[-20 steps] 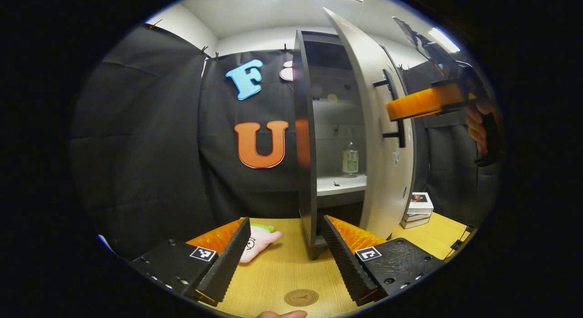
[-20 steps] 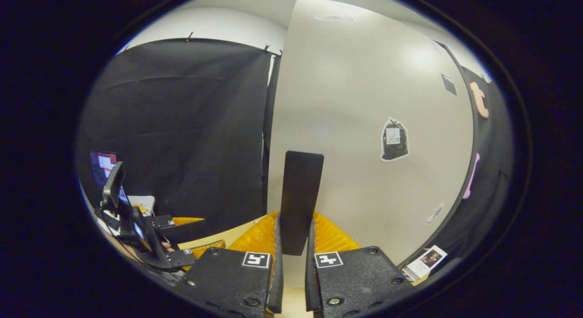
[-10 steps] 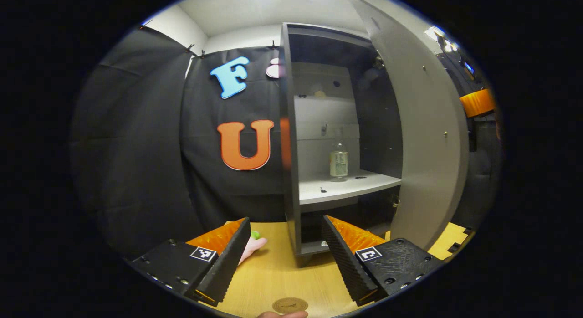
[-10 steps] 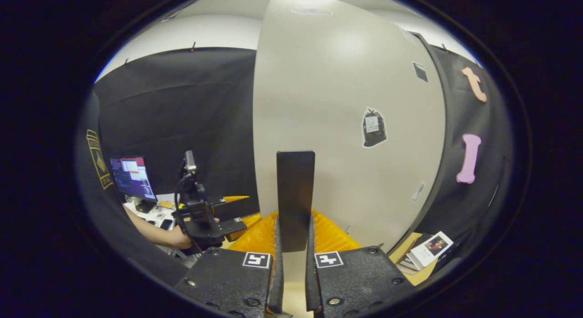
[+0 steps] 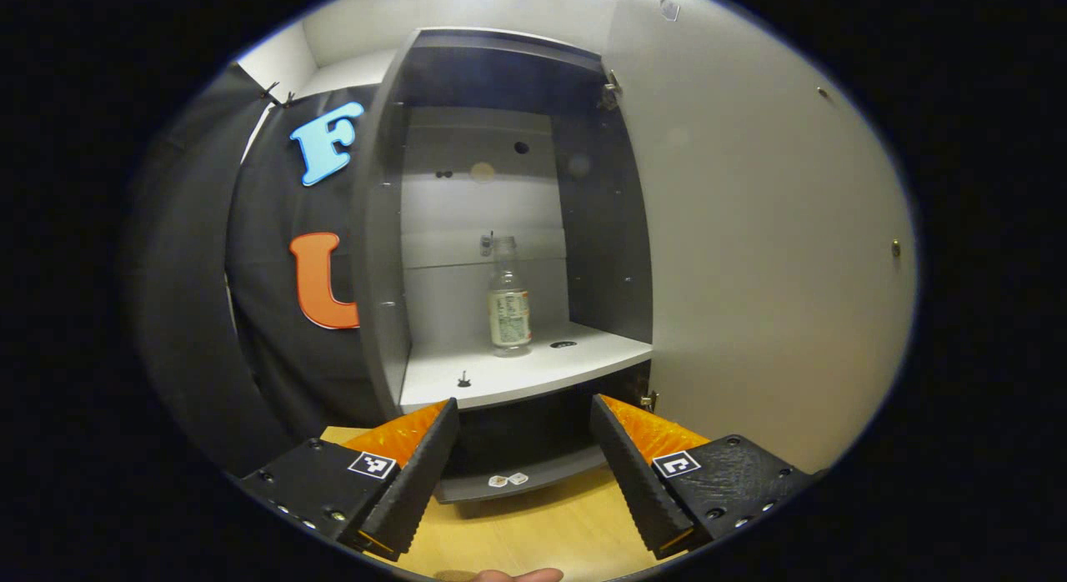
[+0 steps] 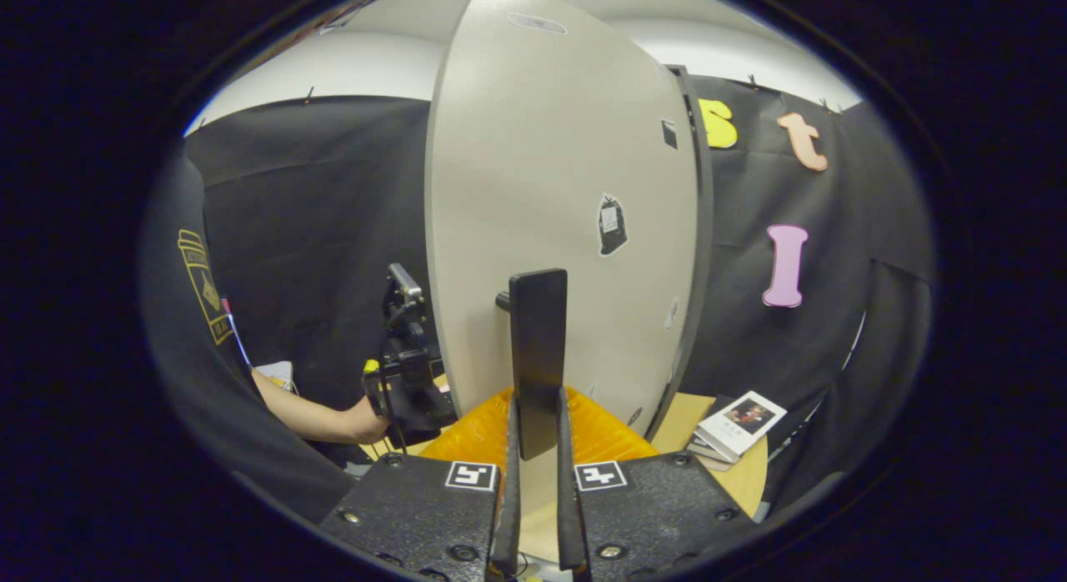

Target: Open the cabinet door with the right hand, grasp the bottle in the cabinet with the left hand and place it on the coaster, then close the cabinet door with the right hand.

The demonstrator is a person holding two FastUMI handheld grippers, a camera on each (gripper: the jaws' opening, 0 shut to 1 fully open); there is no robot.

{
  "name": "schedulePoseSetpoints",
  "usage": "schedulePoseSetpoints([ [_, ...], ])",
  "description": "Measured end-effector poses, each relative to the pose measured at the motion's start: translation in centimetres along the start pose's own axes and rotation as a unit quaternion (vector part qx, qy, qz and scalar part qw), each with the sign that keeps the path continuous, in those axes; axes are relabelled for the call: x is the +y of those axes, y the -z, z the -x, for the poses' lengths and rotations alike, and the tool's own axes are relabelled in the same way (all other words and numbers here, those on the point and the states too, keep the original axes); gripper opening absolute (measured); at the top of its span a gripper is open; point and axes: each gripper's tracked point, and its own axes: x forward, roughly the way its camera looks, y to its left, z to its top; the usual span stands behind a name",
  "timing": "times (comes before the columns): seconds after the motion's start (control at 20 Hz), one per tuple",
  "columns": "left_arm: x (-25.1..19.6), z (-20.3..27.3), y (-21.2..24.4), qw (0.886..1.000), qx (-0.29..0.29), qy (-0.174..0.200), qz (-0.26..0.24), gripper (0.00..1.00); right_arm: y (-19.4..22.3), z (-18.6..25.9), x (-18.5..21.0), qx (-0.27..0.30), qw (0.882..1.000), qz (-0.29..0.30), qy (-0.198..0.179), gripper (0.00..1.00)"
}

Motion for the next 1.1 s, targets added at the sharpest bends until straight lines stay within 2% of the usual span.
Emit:
schedulePoseSetpoints([
  [0.2,-1.6,-3.5,-0.5,1.000,0.005,0.000,-0.005,0.96,1.0,0.9,-1.1,0.004,0.999,-0.014,0.045,0.20],
  [0.3,-2.2,-5.4,-1.0,1.000,0.002,0.003,0.007,0.96,0.8,0.8,-1.3,-0.013,0.997,-0.047,0.056,0.20],
  [0.5,-1.5,-9.8,-3.0,1.000,-0.009,-0.018,0.023,0.96,0.7,1.3,-2.1,-0.032,0.992,-0.089,0.084,0.20],
  [0.55,-1.0,-10.5,-3.8,0.999,-0.018,-0.025,0.030,1.00,0.6,1.3,-2.4,-0.036,0.991,-0.089,0.097,0.19],
  [0.6,-0.4,-11.2,-4.6,0.998,-0.026,-0.035,0.034,0.96,0.6,1.6,-2.9,-0.038,0.989,-0.084,0.113,0.19],
  [0.85,3.2,-15.4,-5.5,0.995,-0.017,-0.091,0.027,0.96,0.6,2.4,-6.8,-0.044,0.978,-0.026,0.202,0.18],
  [0.9,3.7,-16.2,-5.7,0.995,-0.016,-0.098,0.030,1.00,0.4,2.8,-7.3,-0.050,0.975,-0.020,0.213,0.15],
  [0.95,4.0,-16.9,-5.9,0.994,-0.018,-0.102,0.031,0.96,0.3,3.2,-7.9,-0.056,0.973,-0.021,0.224,0.14],
  [1.05,4.3,-18.3,-6.8,0.994,-0.023,-0.095,0.040,1.00,0.6,3.4,-8.1,-0.060,0.972,-0.036,0.224,0.22],
  [1.1,4.6,-18.8,-7.4,0.994,-0.029,-0.095,0.042,0.96,0.9,3.7,-8.1,-0.060,0.972,-0.041,0.225,0.26],
])
